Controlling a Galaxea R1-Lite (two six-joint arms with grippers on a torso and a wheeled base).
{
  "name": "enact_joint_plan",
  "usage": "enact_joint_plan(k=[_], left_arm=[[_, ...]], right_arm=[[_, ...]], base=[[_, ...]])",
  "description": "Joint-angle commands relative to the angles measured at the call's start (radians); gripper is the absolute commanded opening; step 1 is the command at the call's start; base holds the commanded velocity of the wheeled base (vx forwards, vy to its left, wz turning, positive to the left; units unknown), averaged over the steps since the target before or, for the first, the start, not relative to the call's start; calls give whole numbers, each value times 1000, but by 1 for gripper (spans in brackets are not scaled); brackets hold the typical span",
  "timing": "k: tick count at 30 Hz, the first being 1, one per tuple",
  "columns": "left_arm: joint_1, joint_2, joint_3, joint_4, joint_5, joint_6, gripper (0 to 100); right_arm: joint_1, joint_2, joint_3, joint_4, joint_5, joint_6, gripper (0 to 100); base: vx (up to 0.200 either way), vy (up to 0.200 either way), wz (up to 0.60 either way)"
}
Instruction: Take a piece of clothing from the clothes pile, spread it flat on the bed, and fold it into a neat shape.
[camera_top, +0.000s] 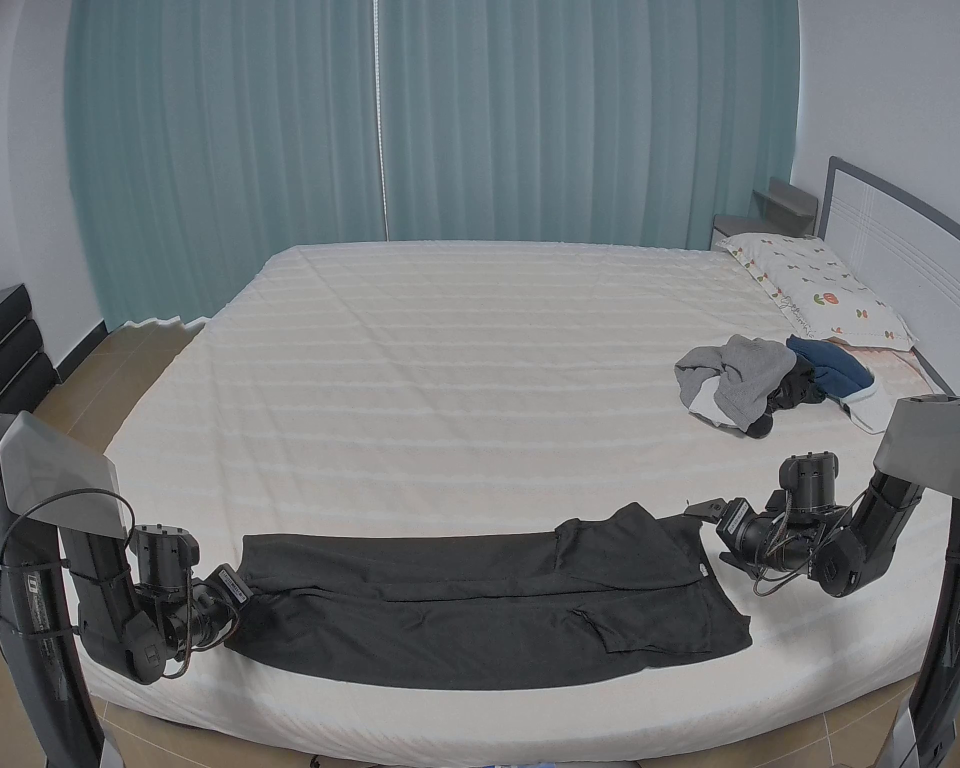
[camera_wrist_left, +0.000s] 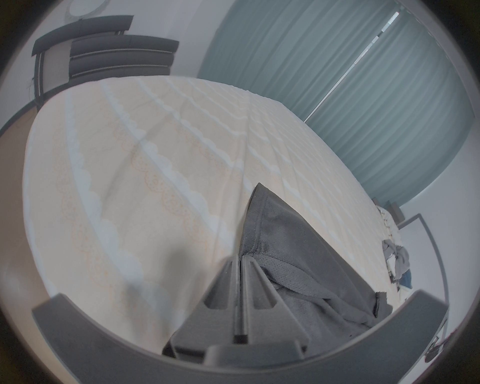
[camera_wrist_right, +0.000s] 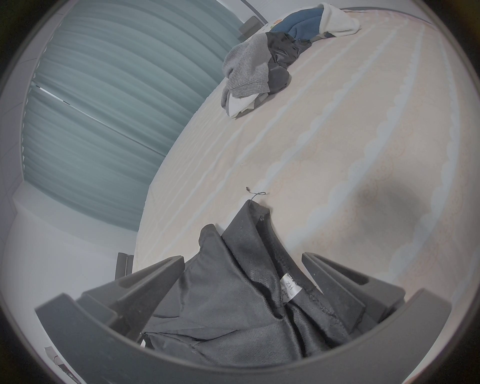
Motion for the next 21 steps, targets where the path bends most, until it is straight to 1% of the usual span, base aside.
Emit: enact_joint_plan(k=[1, 8, 15, 18, 19, 21], left_arm=[[1, 2, 6, 0, 7, 10, 0], [20, -4, 5, 0, 7, 24, 0], [27, -4, 1, 0, 7, 23, 0], [27, -4, 1, 0, 7, 23, 0], [25, -4, 3, 0, 5, 23, 0], [25, -3, 3, 0, 5, 23, 0]], right_arm=[[7, -6, 2, 0, 0, 0, 100], [15, -8, 8, 0, 0, 0, 100], [50, -43, 40, 1, 0, 0, 100], [50, -43, 40, 1, 0, 0, 100], [67, -34, 48, 3, 0, -1, 100], [72, -29, 53, 6, 0, -1, 100]], base=[[0, 0, 0], [0, 0, 0], [0, 0, 0], [0, 0, 0], [0, 0, 0], [0, 0, 0]])
